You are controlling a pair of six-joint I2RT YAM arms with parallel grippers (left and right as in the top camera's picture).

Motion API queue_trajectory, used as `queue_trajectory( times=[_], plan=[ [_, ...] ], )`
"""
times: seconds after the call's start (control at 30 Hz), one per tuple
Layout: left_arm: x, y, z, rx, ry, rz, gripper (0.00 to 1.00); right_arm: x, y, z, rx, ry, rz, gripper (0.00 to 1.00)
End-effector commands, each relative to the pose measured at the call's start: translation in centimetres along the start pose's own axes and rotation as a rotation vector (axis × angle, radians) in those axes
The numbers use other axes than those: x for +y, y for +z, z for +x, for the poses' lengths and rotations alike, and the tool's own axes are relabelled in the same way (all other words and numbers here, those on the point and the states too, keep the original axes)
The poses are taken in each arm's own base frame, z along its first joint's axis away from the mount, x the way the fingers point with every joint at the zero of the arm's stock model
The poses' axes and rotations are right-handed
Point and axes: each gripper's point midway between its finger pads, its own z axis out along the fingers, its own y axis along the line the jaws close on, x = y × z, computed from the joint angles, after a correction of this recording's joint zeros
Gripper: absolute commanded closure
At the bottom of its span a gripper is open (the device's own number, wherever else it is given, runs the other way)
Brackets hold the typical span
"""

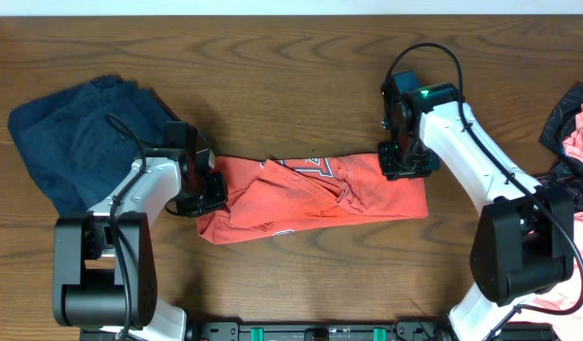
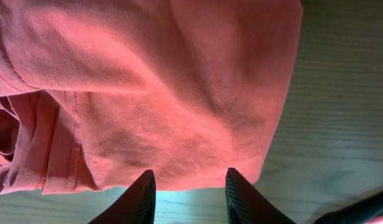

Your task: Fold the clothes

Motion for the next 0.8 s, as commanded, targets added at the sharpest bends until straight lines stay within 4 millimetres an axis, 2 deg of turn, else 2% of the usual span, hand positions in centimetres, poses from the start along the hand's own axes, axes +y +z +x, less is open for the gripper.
queue_trajectory(
  times=[0.0,0.13,0.27,0.43,0.5,0.57,0.67,0.77],
  plan=[
    [-0.3,-0.8,-0.5,0.002,0.005,0.008,0.94,-1.2,-0.8,-0.2,-0.026,0.037,0.018,0.67],
    [0.7,-4.3,-2.3,-0.070,-0.011,-0.072,0.94,-4.0,-1.2,-0.3,-0.035,0.106,0.059,0.67],
    [2.2,-9.6,-4.4,-0.188,-0.040,-0.175,0.94,-7.7,-2.0,-0.2,-0.054,0.195,0.077,0.65],
    [0.9,-14.8,-4.8,-0.277,-0.043,-0.161,0.94,-11.5,-2.0,0.5,-0.034,0.286,0.072,0.62],
    [-0.5,-15.9,-4.5,-0.289,-0.031,-0.140,0.94,-12.2,-1.9,0.8,-0.024,0.293,0.063,0.62],
    [-3.0,-16.2,-3.9,-0.287,0.003,-0.073,0.94,-12.6,-1.9,0.8,-0.022,0.292,0.048,0.62],
    [-7.4,-15.6,-2.7,-0.273,0.081,0.009,0.94,-12.6,-1.8,0.8,-0.021,0.292,0.044,0.62],
    [-11.4,-14.2,-1.5,-0.257,0.174,0.040,0.94,-12.5,-1.8,0.9,-0.018,0.289,0.044,0.62]
  ],
)
